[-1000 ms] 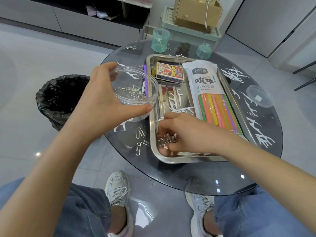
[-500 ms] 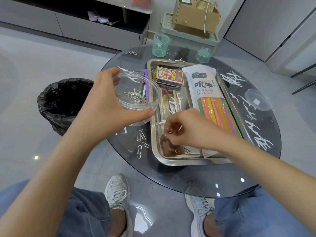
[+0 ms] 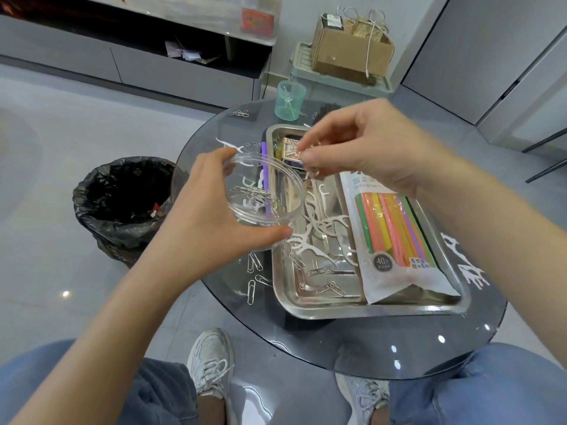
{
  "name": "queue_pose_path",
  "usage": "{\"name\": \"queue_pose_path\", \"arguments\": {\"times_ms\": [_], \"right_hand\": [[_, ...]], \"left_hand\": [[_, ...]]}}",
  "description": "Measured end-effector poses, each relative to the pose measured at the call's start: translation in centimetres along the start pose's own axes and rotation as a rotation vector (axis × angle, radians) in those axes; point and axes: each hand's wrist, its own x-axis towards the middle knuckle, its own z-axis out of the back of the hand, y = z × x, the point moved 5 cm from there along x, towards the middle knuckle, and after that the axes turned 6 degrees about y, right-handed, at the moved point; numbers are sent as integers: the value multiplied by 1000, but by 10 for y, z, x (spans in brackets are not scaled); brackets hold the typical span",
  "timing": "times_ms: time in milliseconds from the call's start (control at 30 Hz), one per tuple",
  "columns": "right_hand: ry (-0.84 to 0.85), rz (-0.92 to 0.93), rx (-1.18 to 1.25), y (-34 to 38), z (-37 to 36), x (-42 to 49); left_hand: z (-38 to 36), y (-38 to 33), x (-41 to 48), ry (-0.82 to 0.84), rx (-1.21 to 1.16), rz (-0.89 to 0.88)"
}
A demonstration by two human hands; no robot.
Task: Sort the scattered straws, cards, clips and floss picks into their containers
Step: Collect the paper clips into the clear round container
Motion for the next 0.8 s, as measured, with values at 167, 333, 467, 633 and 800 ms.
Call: {"name": "queue_pose_path", "arguments": {"times_ms": [167,333,467,633,800], "right_hand": [[36,44,-51,7,-24,9],[-20,75,-129,4,-16,2],[-54,27,-248,-12,-3,-16],[344,-280,-717,-64,-23,-44],[371,-215,-862,-88,-44,-60]], "left_hand": [[-3,-5,-2,10,6,-26],[-2,-4,-2,1,7,-33],[0,-4,-2,-19,20,-31],[0,-6,-3,-11,76,-20],[0,-7,-3,-11,86,-7]]}}
